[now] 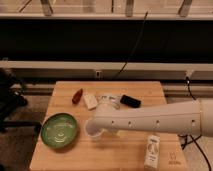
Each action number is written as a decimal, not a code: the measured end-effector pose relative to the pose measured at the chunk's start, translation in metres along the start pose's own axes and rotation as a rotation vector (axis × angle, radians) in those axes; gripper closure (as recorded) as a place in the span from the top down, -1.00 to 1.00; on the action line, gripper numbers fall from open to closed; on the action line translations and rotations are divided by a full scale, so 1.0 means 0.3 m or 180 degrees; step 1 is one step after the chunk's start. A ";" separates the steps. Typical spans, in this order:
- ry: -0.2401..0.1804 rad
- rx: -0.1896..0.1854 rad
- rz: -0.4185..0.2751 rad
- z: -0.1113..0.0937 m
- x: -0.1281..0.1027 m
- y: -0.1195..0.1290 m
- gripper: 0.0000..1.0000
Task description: Pick up the ceramic cup
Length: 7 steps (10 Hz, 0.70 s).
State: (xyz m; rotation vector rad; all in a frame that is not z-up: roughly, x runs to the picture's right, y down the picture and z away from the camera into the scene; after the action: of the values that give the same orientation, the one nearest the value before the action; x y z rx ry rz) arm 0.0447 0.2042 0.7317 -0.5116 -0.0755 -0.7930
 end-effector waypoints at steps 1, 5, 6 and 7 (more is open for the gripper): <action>-0.0004 -0.0006 -0.0005 0.011 0.003 0.013 0.60; -0.0102 -0.0050 -0.0061 -0.004 0.037 -0.042 0.60; -0.0126 -0.0072 -0.0054 -0.014 0.053 -0.053 0.60; -0.0155 -0.0088 -0.0049 -0.024 0.061 -0.060 0.60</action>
State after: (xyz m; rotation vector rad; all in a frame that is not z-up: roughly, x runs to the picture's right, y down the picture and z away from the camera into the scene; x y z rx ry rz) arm 0.0442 0.1781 0.7375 -0.5570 -0.1138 -0.7976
